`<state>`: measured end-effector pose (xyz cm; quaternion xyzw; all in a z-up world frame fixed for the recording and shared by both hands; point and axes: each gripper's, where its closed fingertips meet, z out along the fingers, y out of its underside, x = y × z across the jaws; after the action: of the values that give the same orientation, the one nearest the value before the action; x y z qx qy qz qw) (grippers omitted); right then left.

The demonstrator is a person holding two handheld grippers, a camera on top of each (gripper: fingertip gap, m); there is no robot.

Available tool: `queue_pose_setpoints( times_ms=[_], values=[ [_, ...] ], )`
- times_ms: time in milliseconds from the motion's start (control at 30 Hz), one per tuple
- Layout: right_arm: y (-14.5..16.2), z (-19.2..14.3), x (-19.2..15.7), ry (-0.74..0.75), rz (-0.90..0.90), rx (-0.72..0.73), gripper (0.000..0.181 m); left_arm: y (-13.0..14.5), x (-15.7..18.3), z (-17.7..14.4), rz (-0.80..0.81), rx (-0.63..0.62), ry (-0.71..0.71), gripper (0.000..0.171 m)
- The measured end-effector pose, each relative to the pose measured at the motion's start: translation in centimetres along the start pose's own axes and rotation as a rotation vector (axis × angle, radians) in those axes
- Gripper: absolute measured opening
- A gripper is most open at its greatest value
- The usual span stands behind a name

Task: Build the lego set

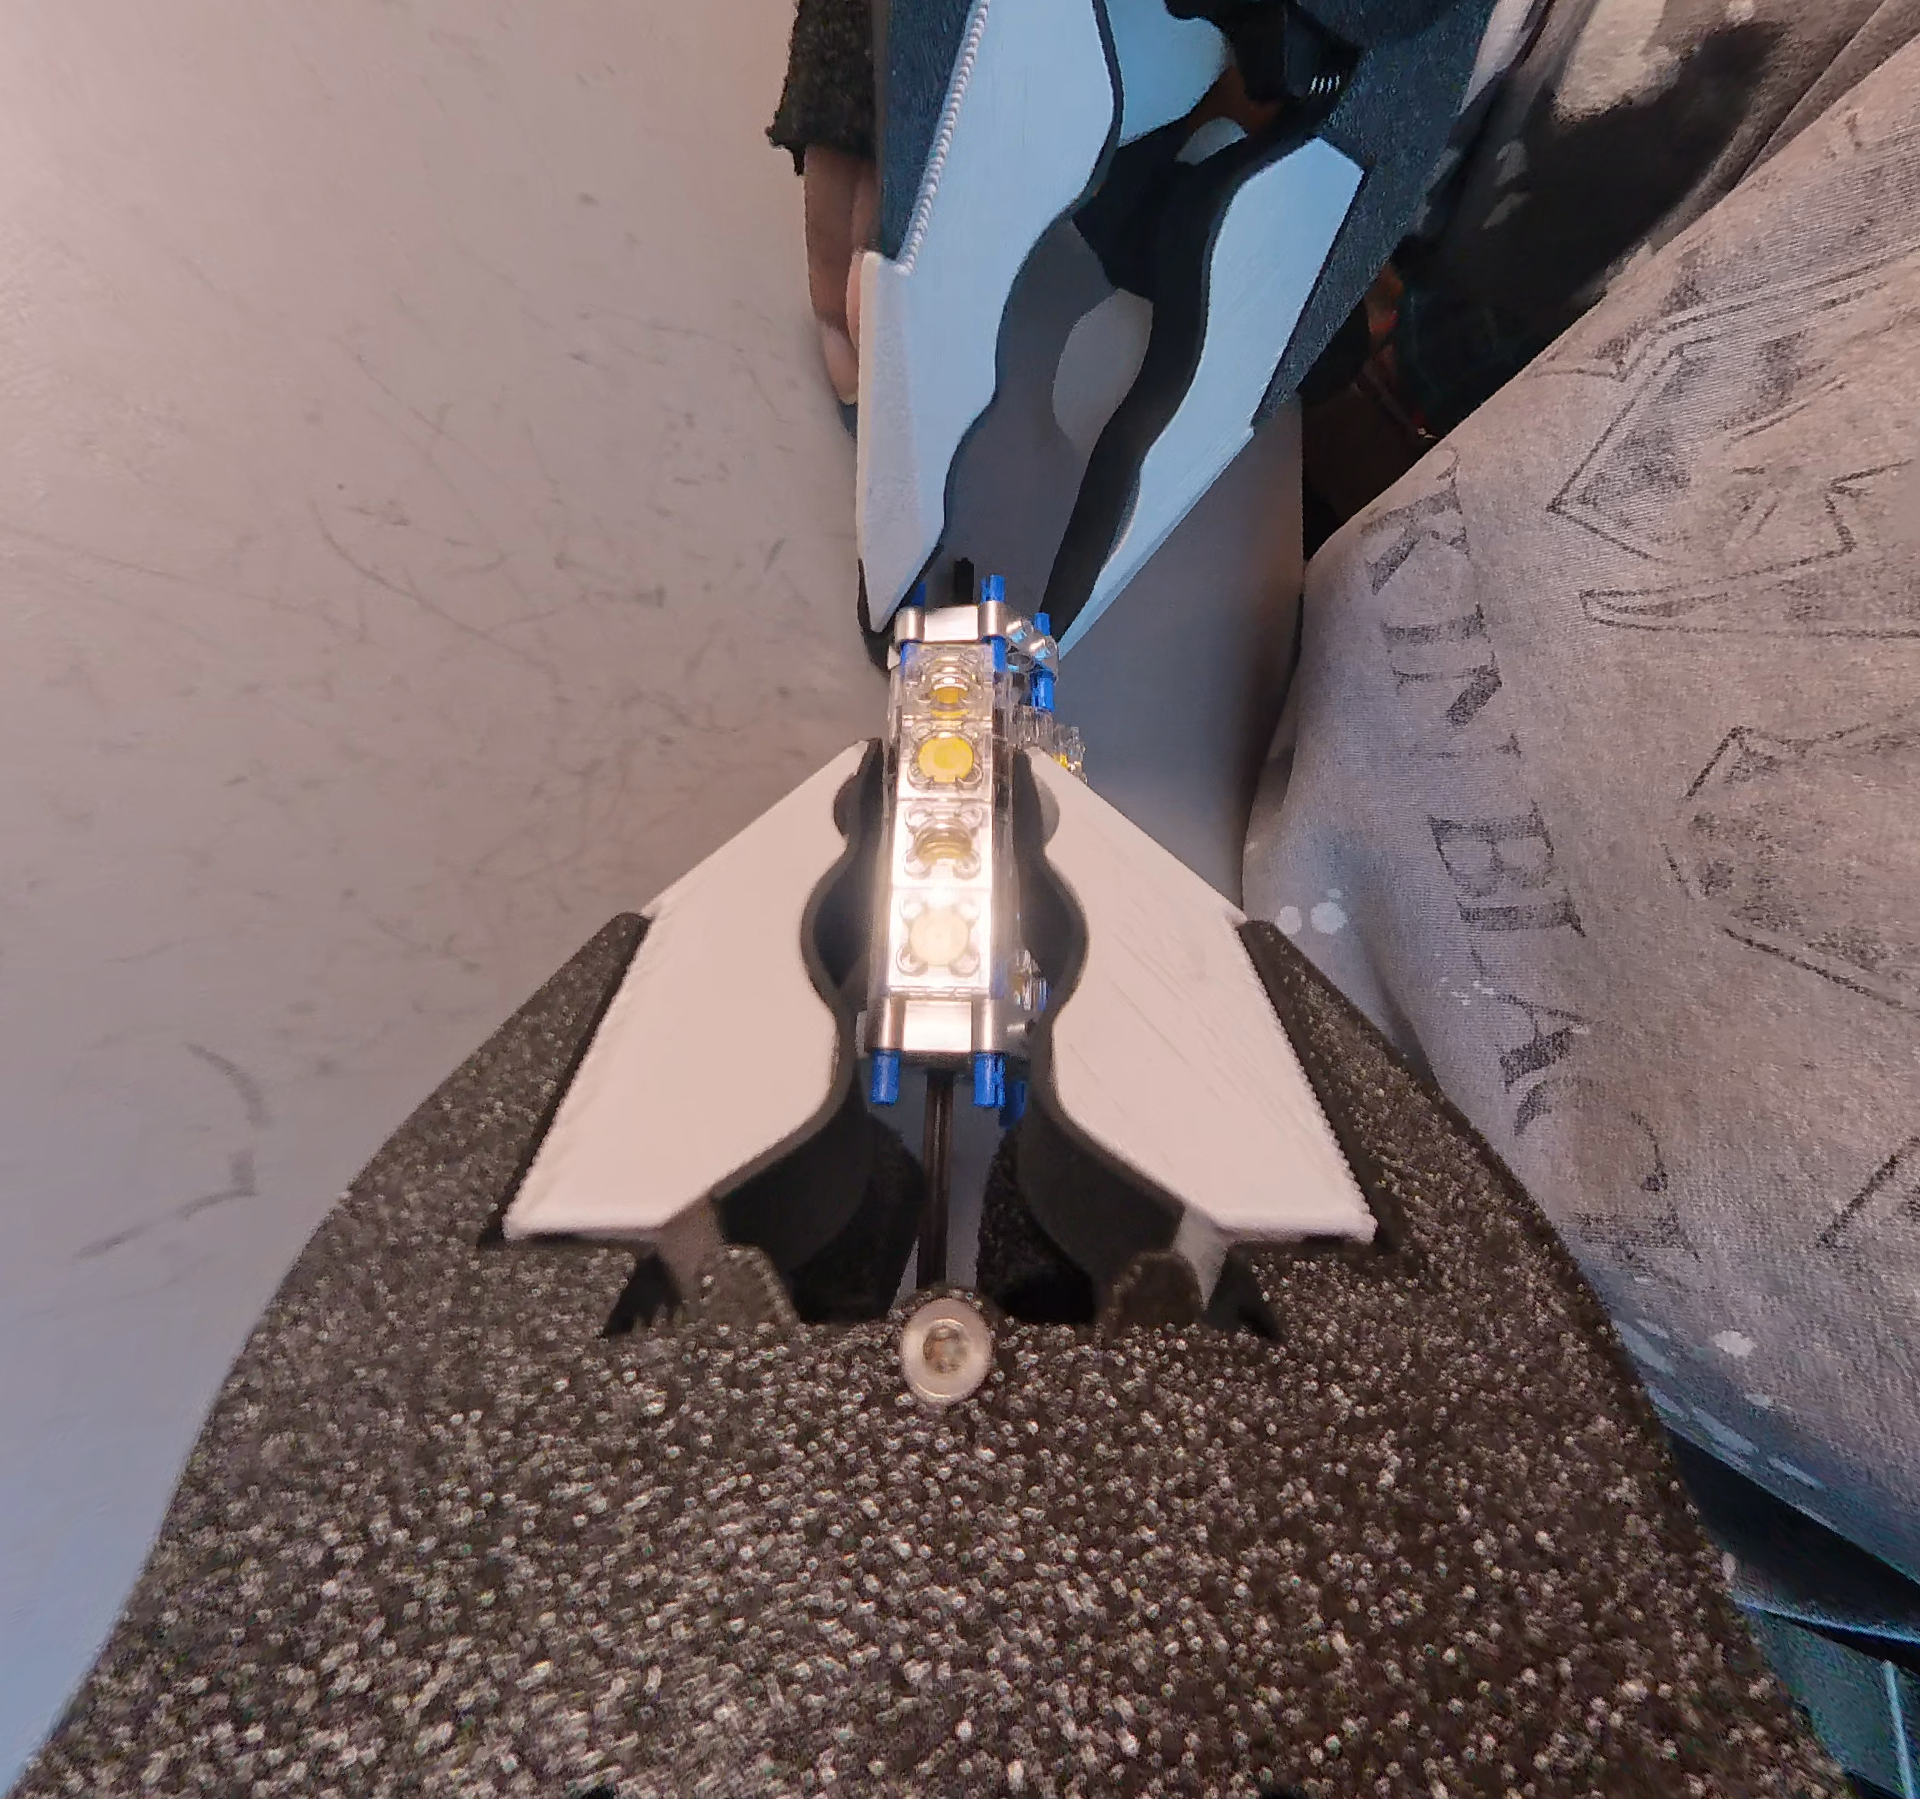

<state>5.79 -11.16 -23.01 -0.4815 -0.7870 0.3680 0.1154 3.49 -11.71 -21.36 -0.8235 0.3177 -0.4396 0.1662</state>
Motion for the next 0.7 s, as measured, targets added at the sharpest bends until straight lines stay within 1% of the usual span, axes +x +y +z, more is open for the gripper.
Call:
queue_pose_setpoints(
  times_ms=[233, 367, 700],
  values=[
    [0.0, 0.0, -0.3, -0.009, -0.015, -0.026, 0.031, 0.0, 0.2, 0.8, -0.039, -0.014, 0.007, 0.021],
    [0.1, 0.0, -0.4, -0.015, -0.025, -0.042, 0.031, 0.0, 0.3, 0.9, -0.033, -0.014, -0.001, 0.020],
    [0.1, 0.1, -0.9, -0.096, -0.027, -0.104, 0.030, 0.1, 0.6, 1.4, -0.050, -0.021, 0.029, 0.021]
  ],
)
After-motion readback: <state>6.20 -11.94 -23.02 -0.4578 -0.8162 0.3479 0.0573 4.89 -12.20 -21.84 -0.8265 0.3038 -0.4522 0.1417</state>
